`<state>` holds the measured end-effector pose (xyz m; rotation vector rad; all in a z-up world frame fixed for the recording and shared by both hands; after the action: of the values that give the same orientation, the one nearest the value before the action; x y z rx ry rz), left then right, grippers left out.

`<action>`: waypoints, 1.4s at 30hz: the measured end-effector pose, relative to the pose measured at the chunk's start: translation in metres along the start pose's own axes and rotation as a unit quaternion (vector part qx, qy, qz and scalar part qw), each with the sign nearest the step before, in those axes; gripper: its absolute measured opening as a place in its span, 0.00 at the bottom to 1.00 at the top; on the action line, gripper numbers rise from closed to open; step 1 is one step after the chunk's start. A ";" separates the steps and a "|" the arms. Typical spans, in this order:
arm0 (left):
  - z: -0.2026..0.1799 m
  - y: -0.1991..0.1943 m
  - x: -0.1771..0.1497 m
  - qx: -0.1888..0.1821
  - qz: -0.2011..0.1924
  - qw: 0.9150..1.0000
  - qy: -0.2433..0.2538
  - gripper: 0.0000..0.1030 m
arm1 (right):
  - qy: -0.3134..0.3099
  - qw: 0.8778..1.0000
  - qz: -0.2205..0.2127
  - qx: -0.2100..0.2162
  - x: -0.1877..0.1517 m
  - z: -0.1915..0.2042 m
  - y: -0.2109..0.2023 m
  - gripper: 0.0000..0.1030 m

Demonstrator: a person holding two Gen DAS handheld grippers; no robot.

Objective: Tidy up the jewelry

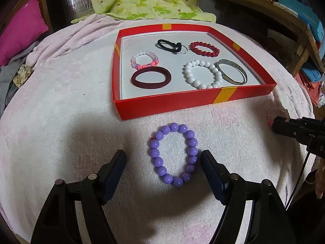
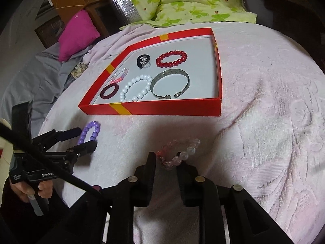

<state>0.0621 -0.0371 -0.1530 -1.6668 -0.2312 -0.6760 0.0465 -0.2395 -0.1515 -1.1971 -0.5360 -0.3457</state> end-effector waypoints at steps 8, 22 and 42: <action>-0.006 -0.003 0.003 -0.015 -0.021 1.000 0.015 0.43 | -0.024 1.000 -0.005 -0.015 -0.002 0.004 0.000 0.23; 0.006 -0.016 0.001 -0.039 -0.038 0.999 0.005 0.18 | -0.081 0.995 -0.019 -0.063 0.004 0.037 0.007 0.12; 0.006 -0.032 -0.008 -0.053 -0.044 0.998 0.014 0.63 | -0.082 0.996 0.011 -0.032 0.001 0.048 0.009 0.18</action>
<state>0.0411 -0.0227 -0.1309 -1.7556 -0.2541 -0.7885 0.0424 -0.1907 -0.1453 -1.2986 -0.6574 -0.2484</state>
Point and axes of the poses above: each gripper's, at about its wrist camera, not at the fingertips, and y roughly the way its jaws point, z to its left, x to its top, the point moved 4 cm from there along y, roughly the way its jaws point, and after that the axes turned 3 degrees about -x, right-handed, at the moved point
